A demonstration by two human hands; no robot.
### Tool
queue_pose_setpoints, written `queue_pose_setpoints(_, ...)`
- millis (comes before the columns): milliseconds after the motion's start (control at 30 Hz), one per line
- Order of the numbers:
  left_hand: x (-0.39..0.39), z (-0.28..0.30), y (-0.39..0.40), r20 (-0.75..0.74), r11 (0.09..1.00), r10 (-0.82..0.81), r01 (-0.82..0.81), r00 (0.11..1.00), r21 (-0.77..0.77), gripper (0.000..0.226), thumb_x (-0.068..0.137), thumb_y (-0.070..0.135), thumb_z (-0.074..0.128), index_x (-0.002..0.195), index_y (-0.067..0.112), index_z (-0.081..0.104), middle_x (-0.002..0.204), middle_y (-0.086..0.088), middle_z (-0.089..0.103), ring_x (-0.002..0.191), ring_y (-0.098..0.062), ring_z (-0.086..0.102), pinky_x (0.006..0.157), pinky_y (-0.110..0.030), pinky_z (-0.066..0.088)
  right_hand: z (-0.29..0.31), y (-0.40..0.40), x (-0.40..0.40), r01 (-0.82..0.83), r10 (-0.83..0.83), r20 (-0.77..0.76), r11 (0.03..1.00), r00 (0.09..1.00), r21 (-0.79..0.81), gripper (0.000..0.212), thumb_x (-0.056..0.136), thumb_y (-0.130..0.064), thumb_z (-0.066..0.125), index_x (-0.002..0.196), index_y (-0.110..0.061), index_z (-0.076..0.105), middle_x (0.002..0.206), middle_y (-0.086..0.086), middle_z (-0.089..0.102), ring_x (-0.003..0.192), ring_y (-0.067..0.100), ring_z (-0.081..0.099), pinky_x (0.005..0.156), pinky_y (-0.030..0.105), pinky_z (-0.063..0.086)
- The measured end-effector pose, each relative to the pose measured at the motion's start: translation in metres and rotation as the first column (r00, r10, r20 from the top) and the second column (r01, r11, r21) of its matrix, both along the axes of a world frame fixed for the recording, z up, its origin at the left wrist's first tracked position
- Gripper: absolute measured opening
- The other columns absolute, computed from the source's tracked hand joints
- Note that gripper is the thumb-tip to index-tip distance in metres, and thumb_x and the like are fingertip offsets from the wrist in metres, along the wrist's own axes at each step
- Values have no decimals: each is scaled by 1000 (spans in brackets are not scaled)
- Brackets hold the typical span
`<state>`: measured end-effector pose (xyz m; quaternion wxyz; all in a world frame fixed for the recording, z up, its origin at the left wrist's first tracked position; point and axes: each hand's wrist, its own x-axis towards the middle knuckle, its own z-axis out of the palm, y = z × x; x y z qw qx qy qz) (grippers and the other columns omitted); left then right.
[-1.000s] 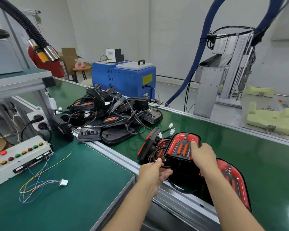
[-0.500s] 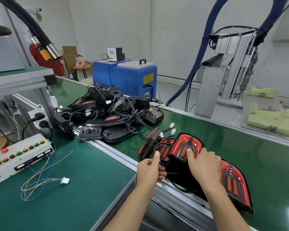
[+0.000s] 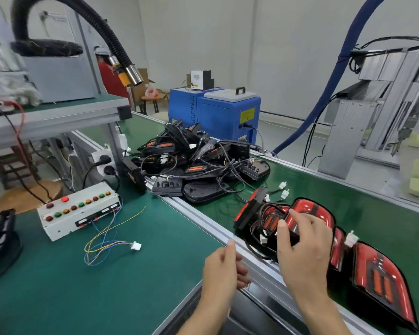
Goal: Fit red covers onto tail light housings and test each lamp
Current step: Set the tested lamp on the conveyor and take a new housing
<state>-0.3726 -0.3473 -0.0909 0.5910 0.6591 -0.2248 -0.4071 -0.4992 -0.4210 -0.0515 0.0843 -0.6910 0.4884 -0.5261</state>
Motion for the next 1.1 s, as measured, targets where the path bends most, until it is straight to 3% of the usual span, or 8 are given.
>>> queue_pose_setpoints(133, 38, -3, 49, 37, 993, 119, -118, 992, -18, 42, 106, 32, 52, 83, 0, 65, 57, -7, 64, 50, -23, 61, 47, -27, 48, -15, 53, 69, -392, 390, 45, 918, 920, 53, 26, 95, -28, 57, 117, -17, 66, 99, -11, 60, 94, 3, 53, 86, 11, 37)
queue_pose_setpoints(267, 91, -10, 110, 298, 954, 273, -298, 915, 41, 44, 103, 27, 58, 67, 3, 58, 54, 5, 55, 52, -10, 46, 54, -33, 42, -41, 105, 140, -659, 680, 78, 666, 729, 349, 16, 98, -25, 64, 109, -36, 64, 98, -24, 63, 99, -11, 55, 87, 8, 41)
queue_pose_setpoints(367, 127, -17, 158, 355, 905, 361, -416, 862, 90, 44, 102, 25, 59, 62, 9, 53, 57, 6, 52, 59, -13, 42, 62, -34, 45, -52, 140, 186, -736, 801, 100, 484, 591, 474, 12, 98, -26, 63, 106, -34, 66, 100, -24, 65, 98, -14, 56, 86, 4, 38)
queue_pose_setpoints(567, 177, -18, 238, 435, 814, 449, -558, 780, 161, 33, 98, 20, 55, 69, 7, 62, 62, -2, 64, 60, -17, 59, 73, -47, 60, -57, 200, 256, -792, 913, 126, 262, 389, 551, 10, 98, -25, 61, 100, -28, 71, 94, -16, 71, 93, -4, 61, 83, 11, 43)
queue_pose_setpoints(733, 210, 1, 281, 517, 755, 496, -641, 698, 139, 24, 92, 23, 57, 71, 22, 68, 67, 5, 72, 61, -8, 67, 63, -27, 54, -60, 229, 298, -827, 956, 93, 190, 280, 530, 16, 99, -23, 61, 87, -25, 70, 77, -13, 70, 78, 1, 62, 73, 15, 47)
queue_pose_setpoints(833, 243, 20, 301, 494, 659, 627, -748, 603, 78, 20, 94, 26, 60, 75, 24, 69, 69, 8, 73, 67, -12, 70, 68, -32, 57, -67, 230, 309, -816, 945, 104, 208, 310, 540, 18, 100, -23, 58, 86, -27, 68, 65, -12, 64, 62, 5, 56, 65, 20, 46)
queue_pose_setpoints(933, 284, 36, 327, 544, 515, 711, -857, 445, 26, 13, 95, 30, 61, 83, 28, 67, 79, 10, 71, 79, -13, 67, 64, -23, 47, -74, 229, 310, -801, 929, 130, 220, 345, 557, 20, 100, -24, 58, 87, -36, 67, 73, -16, 67, 67, 4, 60, 63, 14, 45)
queue_pose_setpoints(1100, 351, 43, 362, 671, 337, 669, -935, 320, 110, 30, 95, 26, 56, 107, 0, 65, 109, -22, 65, 100, -38, 62, 83, -39, 51, -73, 231, 311, -805, 930, 135, 217, 343, 552, 24, 98, -24, 60, 84, -43, 67, 76, -20, 68, 72, 2, 61, 64, 10, 44)
